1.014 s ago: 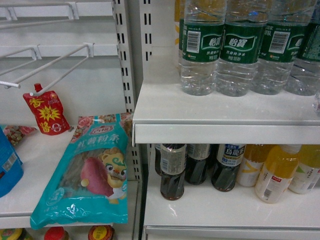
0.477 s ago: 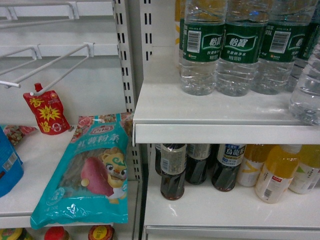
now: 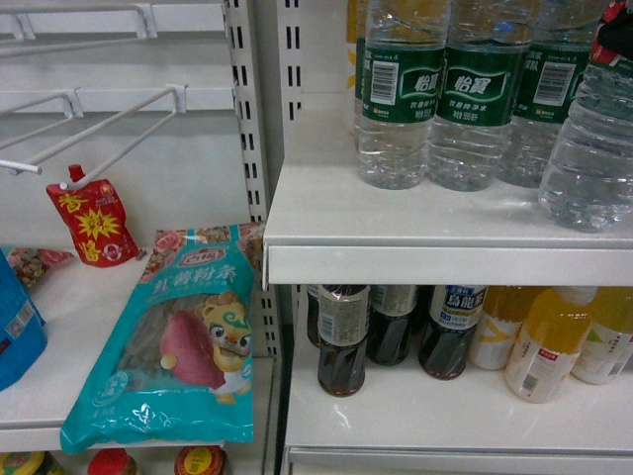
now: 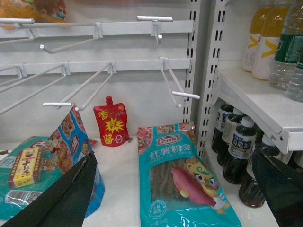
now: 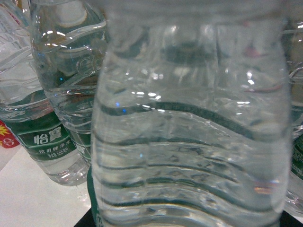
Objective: Move water from second to third shelf
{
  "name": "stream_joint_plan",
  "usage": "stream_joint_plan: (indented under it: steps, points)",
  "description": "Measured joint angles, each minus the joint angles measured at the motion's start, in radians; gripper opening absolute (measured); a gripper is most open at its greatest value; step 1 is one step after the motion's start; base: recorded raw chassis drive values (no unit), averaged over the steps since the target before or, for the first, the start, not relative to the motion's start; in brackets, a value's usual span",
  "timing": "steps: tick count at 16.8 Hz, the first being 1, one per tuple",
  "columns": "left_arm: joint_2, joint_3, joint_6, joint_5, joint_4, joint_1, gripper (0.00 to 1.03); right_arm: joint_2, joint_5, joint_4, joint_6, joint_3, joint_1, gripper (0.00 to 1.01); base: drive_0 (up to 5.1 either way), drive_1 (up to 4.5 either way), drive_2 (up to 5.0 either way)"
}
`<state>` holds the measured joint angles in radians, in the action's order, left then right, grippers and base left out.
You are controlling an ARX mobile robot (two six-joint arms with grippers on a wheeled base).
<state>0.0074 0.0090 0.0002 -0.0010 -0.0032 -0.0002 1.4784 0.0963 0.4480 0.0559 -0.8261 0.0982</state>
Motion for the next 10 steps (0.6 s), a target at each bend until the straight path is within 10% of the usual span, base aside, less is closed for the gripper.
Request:
stream_joint_plan:
  steps: [6, 10]
  points:
    - [0.0, 0.0, 0.0, 0.0, 0.0, 0.0, 0.98, 0.006, 0.0, -0.008, 0.033, -0.005, -0.002, 0.41, 0.0, 0.0, 0.0]
    - [0.0, 0.0, 0.0, 0.0, 0.0, 0.0, 0.98, 0.005, 0.001, 0.011, 0.032, -0.008, -0.002, 0.82, 0.0, 0.0, 0.0]
